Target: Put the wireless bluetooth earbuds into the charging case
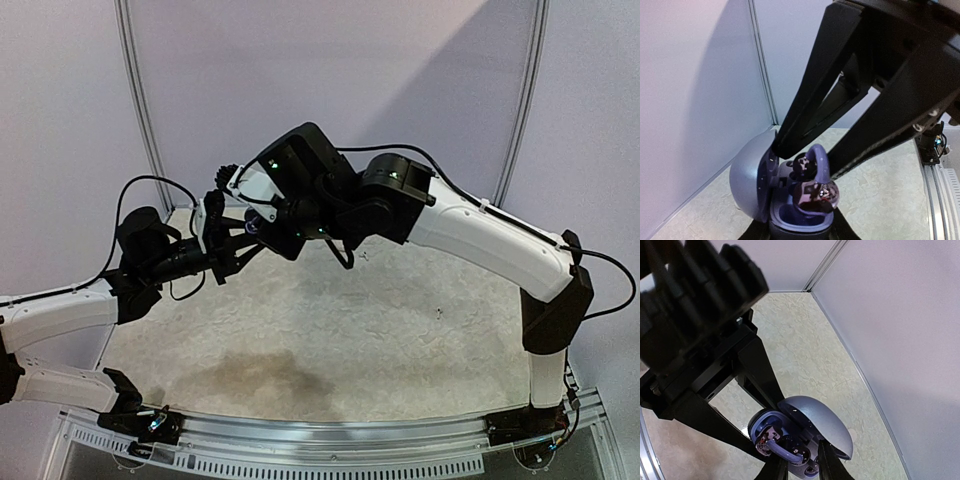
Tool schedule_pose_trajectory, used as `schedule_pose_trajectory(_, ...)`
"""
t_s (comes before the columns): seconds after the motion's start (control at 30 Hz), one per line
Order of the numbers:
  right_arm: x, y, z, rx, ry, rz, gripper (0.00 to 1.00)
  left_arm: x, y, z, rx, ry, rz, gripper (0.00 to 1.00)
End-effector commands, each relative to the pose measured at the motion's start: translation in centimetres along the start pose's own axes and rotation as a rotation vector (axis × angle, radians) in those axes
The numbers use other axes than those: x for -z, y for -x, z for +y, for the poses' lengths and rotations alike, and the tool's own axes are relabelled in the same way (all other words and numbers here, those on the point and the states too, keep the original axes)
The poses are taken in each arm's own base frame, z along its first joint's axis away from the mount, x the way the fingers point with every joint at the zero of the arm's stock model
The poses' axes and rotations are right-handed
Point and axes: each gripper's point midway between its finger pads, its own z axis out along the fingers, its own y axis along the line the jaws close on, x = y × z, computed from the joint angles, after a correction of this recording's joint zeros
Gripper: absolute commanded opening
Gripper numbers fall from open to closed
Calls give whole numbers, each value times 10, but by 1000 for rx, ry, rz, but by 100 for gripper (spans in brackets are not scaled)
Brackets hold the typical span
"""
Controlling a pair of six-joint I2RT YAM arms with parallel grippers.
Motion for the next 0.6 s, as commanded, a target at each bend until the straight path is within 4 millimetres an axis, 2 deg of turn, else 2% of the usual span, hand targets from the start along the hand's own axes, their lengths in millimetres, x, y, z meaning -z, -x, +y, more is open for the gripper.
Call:
schedule_pose_trajectory(0.0,-23,-34,26,67,55,123,23,7,61,-10,-151,-38,-181,0)
schedule_pose_trajectory(0.1,-25,-31,28,48,58,115,24,6,61,-10,-159,-35,-185,0)
schedule_pose_trajectory(0.33,-34,-38,31,38,48,137,25,8,63,-15,-204,-50,-198,0)
schedule_pose_trajectory(0.57,-36,-34,15,-22,0,119,25,10,62,-20,-232,-72,-201,0)
